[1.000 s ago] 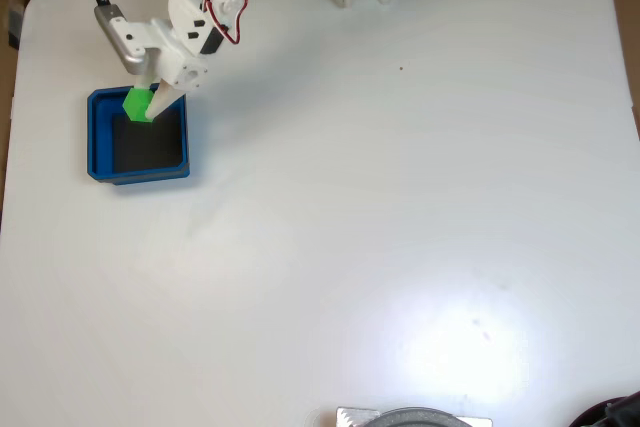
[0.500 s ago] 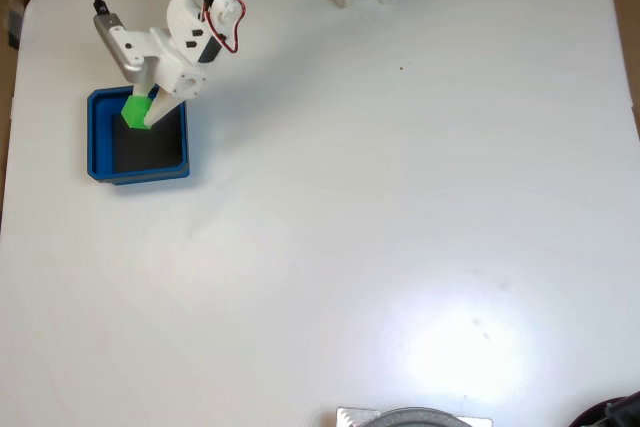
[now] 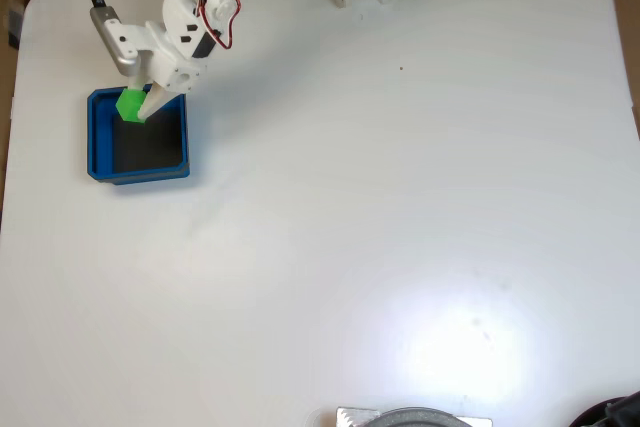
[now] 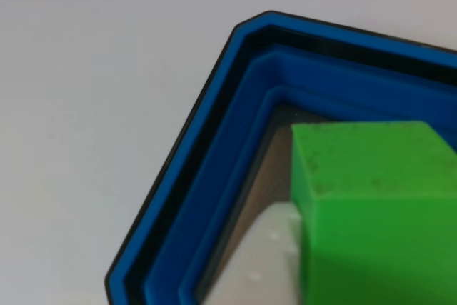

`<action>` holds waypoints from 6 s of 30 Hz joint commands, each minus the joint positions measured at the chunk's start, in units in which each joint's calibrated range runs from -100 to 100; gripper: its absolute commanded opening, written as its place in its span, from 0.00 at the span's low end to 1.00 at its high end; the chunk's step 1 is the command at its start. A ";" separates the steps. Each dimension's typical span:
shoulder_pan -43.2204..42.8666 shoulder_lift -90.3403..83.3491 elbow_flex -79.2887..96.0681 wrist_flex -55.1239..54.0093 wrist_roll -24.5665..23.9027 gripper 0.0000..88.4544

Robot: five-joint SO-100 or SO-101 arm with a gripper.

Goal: Pick up green cube and drop it in the blue box

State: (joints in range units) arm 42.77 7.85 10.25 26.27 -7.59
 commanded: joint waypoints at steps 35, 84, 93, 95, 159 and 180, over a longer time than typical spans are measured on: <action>0.59 -6.85 1.78 -0.71 0.29 0.19; 0.06 -99.49 80.78 -0.71 0.39 0.19; 0.06 -107.10 86.43 -0.71 0.54 0.19; 0.06 -107.10 86.97 -0.71 0.54 0.19; -43.91 -106.35 88.95 -0.71 0.49 0.08; -43.91 -106.26 89.22 -0.71 0.15 0.01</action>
State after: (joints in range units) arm -0.82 -97.99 99.11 26.27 -7.40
